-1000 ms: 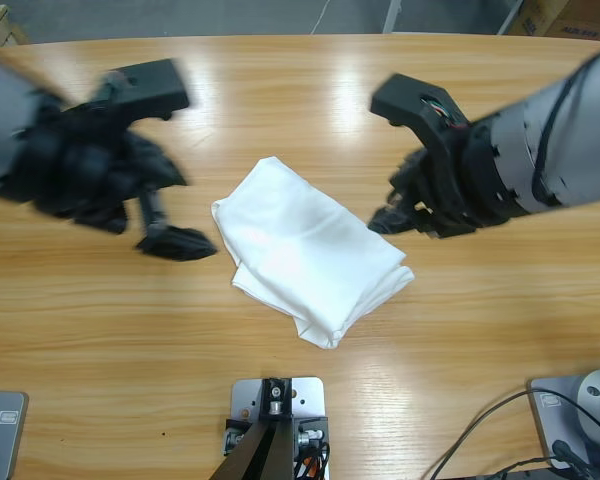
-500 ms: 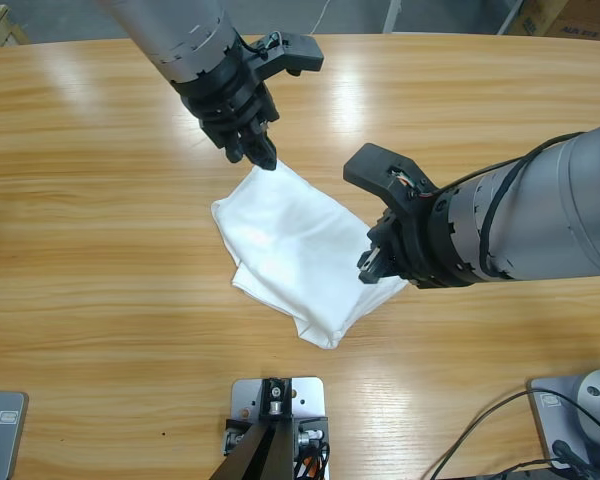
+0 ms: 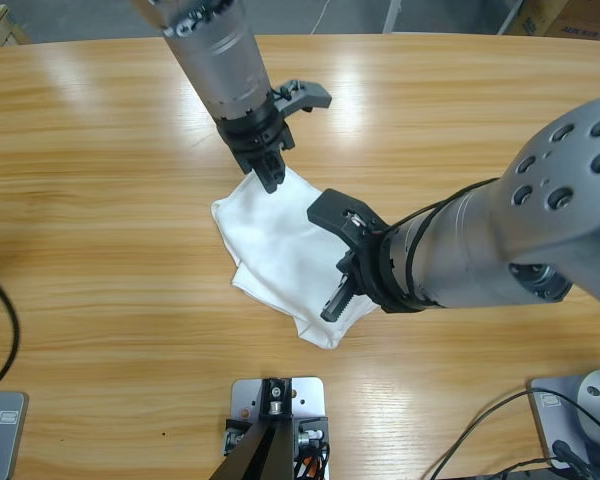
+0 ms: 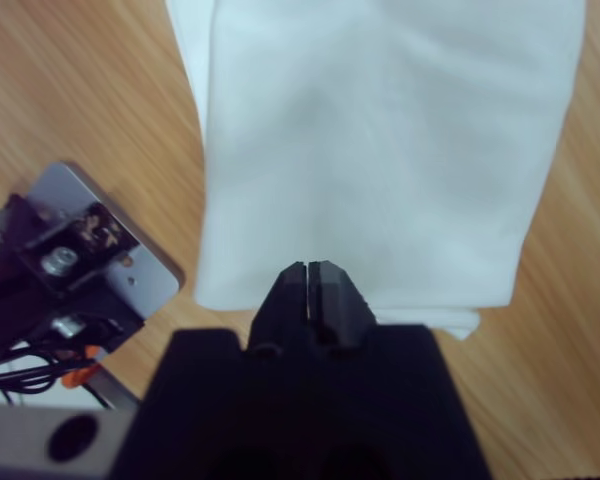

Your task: Fold clothes

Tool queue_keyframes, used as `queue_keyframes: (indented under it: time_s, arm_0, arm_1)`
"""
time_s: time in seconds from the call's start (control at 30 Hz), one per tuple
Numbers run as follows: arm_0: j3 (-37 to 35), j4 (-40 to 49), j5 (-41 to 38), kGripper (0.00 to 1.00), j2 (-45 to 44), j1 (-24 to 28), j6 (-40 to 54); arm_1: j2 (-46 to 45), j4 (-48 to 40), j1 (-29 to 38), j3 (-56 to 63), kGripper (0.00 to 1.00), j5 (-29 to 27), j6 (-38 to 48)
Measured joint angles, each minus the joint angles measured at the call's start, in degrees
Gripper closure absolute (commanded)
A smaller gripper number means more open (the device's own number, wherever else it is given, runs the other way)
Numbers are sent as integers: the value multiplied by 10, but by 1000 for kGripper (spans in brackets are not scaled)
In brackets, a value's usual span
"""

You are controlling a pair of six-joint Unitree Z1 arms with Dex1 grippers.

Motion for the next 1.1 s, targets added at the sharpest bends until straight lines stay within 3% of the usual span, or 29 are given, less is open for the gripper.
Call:
queue_keyframes:
  time_s: [0.57, 0.9, 1.1]
  arm_0:
    - [-37, 0, -1, 1000, 57, 0, -37]
    - [-55, 0, 14, 1000, 92, 0, -109]
    - [-64, 8, 14, 1000, 93, 2, -113]
  arm_1:
    - [35, -59, 3, 73, 1000, 19, 43]
    - [79, -125, 25, 111, 1000, 26, 65]
    - [70, -103, 26, 109, 1000, 23, 66]
